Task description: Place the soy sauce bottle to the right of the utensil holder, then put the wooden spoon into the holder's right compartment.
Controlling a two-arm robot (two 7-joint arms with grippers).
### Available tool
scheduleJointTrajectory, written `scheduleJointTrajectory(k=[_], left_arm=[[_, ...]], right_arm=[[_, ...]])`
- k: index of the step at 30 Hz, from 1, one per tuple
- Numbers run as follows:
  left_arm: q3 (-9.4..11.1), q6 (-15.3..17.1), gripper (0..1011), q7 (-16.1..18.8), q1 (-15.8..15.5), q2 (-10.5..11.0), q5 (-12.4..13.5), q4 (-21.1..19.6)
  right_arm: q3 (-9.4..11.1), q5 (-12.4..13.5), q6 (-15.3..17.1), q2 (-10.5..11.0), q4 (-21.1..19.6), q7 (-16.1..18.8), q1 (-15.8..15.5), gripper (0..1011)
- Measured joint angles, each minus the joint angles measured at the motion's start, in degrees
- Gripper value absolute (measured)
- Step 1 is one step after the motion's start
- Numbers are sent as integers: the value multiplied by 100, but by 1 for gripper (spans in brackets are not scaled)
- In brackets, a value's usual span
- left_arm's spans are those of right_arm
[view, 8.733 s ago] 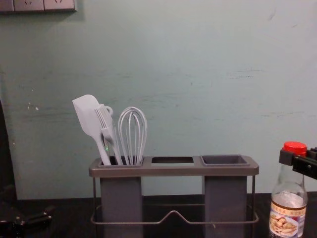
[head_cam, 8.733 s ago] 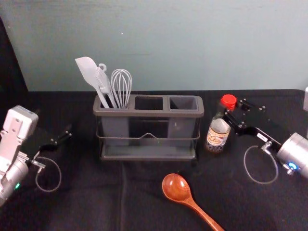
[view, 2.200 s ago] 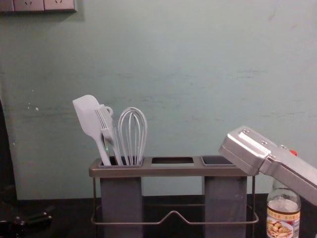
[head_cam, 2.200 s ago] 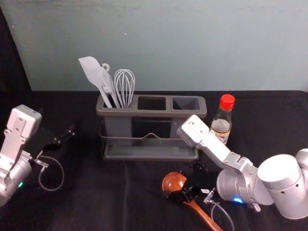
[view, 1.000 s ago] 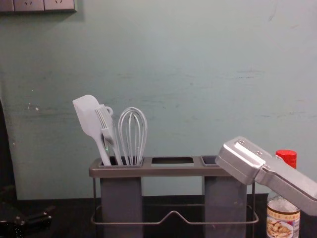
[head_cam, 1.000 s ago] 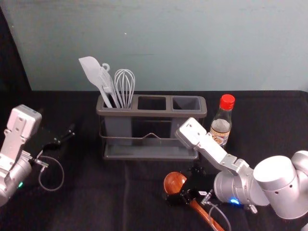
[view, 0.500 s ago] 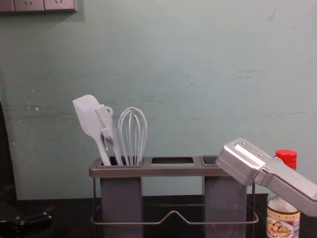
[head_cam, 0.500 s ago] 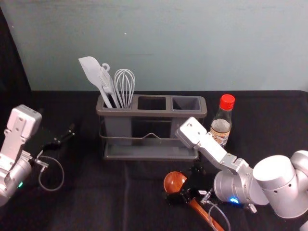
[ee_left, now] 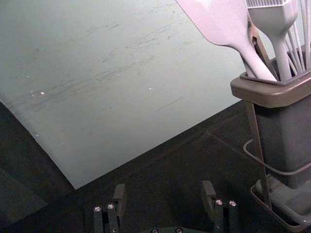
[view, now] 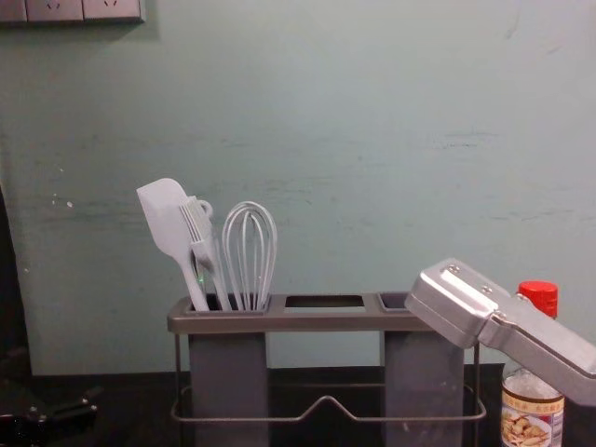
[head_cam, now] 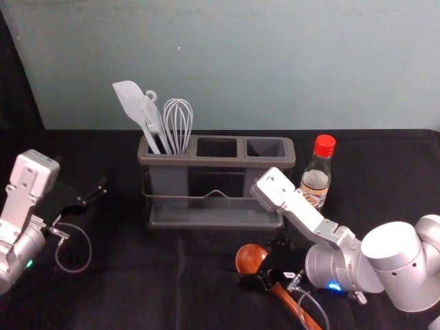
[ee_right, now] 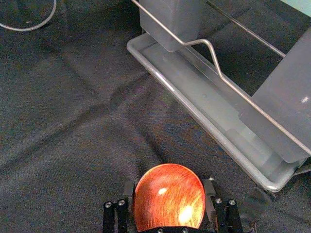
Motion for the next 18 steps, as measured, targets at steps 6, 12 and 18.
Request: scheduleJointTrajectory(k=[6,12,18], left_arm=[[0,0,1011,0,0,0,0,0],[0,0,1011,0,0,0,0,0],[0,0,1011,0,0,0,0,0]], right_arm=[[-4,2,3,3,-4,-3,0,839],[-4,4,6,6,-7,-6,0,839],[139,1,-153,114,-359,-5,-146,839]])
